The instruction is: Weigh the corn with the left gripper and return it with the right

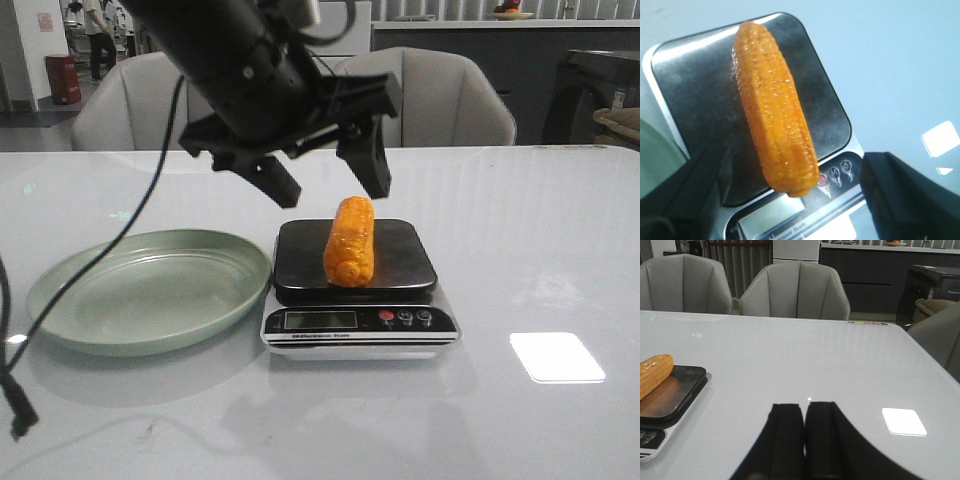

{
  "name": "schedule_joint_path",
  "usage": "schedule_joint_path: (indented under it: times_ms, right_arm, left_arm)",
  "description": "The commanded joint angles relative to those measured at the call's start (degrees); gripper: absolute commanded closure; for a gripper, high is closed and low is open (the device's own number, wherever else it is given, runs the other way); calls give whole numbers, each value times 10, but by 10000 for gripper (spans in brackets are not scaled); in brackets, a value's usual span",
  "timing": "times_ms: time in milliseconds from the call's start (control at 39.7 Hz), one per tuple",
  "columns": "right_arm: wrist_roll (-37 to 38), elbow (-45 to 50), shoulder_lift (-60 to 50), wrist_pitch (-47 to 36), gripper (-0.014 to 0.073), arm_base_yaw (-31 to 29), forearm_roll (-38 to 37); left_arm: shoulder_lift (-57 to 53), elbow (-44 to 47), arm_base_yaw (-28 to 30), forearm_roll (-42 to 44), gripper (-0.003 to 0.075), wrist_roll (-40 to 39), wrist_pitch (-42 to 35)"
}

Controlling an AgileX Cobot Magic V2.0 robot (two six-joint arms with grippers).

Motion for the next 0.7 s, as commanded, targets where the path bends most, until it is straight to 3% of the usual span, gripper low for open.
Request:
schedule_joint_path:
  times_ms: [0, 680]
  right_arm:
    - [-1, 7, -11, -47, 435, -2, -7]
    - [-1, 7, -11, -47, 435, -2, -7]
  left_arm:
    - [-79, 17, -5, 14, 146, -2, -25]
    - [-535, 291, -5, 135, 146, -2, -10]
